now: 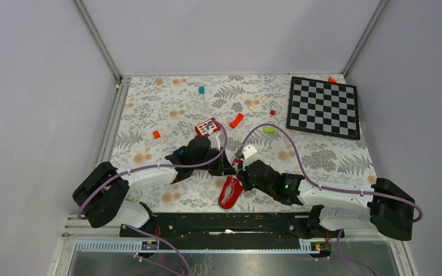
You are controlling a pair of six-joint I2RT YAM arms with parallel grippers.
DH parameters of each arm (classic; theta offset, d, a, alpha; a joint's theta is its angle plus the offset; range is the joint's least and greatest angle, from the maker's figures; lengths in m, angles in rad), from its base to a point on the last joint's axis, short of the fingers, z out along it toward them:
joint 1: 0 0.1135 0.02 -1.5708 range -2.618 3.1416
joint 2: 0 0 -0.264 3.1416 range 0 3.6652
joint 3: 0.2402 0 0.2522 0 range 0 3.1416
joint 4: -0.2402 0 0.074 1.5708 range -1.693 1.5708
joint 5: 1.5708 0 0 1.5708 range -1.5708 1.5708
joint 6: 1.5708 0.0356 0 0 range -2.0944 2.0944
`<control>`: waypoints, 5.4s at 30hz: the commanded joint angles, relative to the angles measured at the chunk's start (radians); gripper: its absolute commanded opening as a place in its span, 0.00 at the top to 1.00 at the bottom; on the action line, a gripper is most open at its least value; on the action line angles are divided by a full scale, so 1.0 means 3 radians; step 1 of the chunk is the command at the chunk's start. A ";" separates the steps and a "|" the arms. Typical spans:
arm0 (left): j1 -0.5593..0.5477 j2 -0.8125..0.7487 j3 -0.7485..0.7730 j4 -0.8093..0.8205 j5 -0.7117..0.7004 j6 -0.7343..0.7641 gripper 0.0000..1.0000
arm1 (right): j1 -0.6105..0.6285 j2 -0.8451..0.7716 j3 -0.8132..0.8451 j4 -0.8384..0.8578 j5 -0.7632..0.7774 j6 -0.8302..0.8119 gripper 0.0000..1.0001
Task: Tie the shoes
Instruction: Cross the shoelace with the shoelace.
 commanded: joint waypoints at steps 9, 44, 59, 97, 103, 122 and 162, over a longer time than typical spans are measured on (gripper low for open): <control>0.0032 -0.0192 -0.0062 0.0379 0.0090 0.0147 1.00 | 0.0022 -0.0169 -0.0109 0.0035 0.0029 0.0146 1.00; 0.0104 -0.0148 -0.0626 0.1820 0.1184 0.1128 1.00 | -0.0887 -0.0837 -0.0739 0.0490 -0.1303 0.0677 0.57; 0.0122 -0.0081 -0.0321 0.1236 0.0761 0.0799 1.00 | -0.0885 -0.0778 -0.0609 0.0406 -0.1468 0.0500 0.56; 0.0119 -0.0037 0.0055 0.0431 0.0255 0.0215 1.00 | -0.0117 -0.0101 0.0025 0.0246 -0.0194 0.0149 1.00; 0.0118 -0.0034 0.0063 0.0391 0.0166 0.0202 1.00 | -0.0115 -0.0236 -0.0030 0.0153 -0.0192 0.0156 1.00; -0.0197 -0.0125 0.0157 0.0030 -0.0631 -0.0296 1.00 | -0.0121 -0.0476 -0.0162 0.0001 -0.0057 0.0158 1.00; -0.0197 -0.0251 0.0419 -0.0808 -0.0945 -0.0341 1.00 | 0.0433 0.0179 0.0293 0.0059 0.0610 0.0809 0.83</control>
